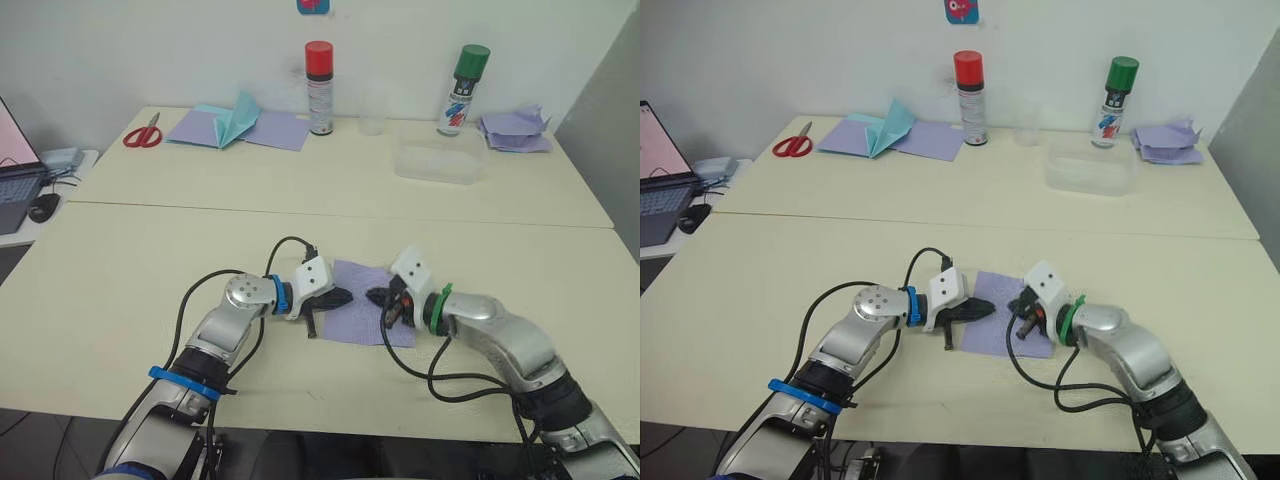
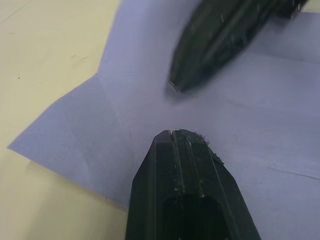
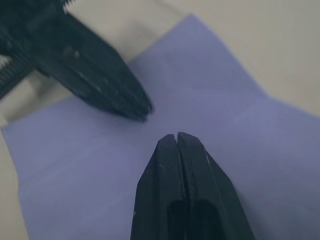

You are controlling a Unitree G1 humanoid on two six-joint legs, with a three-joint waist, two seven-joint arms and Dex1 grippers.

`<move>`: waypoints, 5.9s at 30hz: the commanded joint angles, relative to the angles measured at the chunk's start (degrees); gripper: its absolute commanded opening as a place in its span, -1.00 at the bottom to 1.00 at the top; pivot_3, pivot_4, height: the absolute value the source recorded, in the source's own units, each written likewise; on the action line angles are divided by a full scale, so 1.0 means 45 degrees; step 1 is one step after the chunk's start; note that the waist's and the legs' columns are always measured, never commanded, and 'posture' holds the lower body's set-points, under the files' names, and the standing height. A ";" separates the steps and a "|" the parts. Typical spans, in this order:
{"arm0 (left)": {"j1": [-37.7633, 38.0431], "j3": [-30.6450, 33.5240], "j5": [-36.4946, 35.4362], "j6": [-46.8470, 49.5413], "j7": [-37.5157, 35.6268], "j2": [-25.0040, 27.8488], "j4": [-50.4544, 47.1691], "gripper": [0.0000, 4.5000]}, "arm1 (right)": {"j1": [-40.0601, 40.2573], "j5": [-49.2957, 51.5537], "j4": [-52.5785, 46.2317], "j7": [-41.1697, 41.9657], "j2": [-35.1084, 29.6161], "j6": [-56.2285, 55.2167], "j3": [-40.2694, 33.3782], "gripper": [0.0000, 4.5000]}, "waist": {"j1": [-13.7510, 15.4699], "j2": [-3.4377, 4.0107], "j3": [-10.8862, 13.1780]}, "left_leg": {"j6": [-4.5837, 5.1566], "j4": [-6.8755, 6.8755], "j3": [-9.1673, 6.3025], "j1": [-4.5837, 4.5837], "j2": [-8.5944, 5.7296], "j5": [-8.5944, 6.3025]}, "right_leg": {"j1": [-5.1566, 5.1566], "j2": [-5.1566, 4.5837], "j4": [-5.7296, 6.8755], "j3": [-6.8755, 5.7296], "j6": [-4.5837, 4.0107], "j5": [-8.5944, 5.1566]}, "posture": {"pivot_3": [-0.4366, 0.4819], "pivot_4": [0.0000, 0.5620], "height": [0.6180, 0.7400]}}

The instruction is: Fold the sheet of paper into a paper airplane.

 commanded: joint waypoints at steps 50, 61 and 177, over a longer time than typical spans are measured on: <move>-0.0082 -0.0771 0.0757 -0.0007 -0.0118 -0.0187 0.1267 -1.00 | -0.1597 0.3638 0.1942 -0.2640 0.2815 0.5433 -0.7613 -0.08 | -0.0004 0.0010 -0.0002 | 0.0011 0.0109 -0.0023 -0.0009 -0.0033 -0.0008 | 0.0080 0.0030 -0.0011 0.0014 0.0004 -0.0002 | -0.05 -0.47 1.00; -0.0019 -0.0807 0.0820 0.0037 -0.0121 -0.0220 0.1229 -1.00 | -0.0885 0.2098 0.0093 -0.0395 0.1429 0.2341 -0.4123 -0.98 | -0.0002 0.0012 -0.0001 | 0.0012 0.0109 -0.0023 -0.0010 -0.0031 -0.0009 | 0.0080 0.0031 -0.0017 0.0011 0.0051 -0.0029 | -0.05 -0.47 1.00; -0.3755 -0.0747 0.2962 -0.1925 0.1235 -0.3544 0.6728 -1.00 | 0.1753 0.0040 -0.1193 0.0221 0.0744 0.0064 -0.3757 -0.98 | 0.0059 -0.0012 -0.0020 | 0.0011 0.0144 -0.0245 -0.0122 -0.0199 -0.0006 | 0.0107 0.0082 -0.0002 0.0004 0.0041 -0.0023 | -0.05 -0.47 1.00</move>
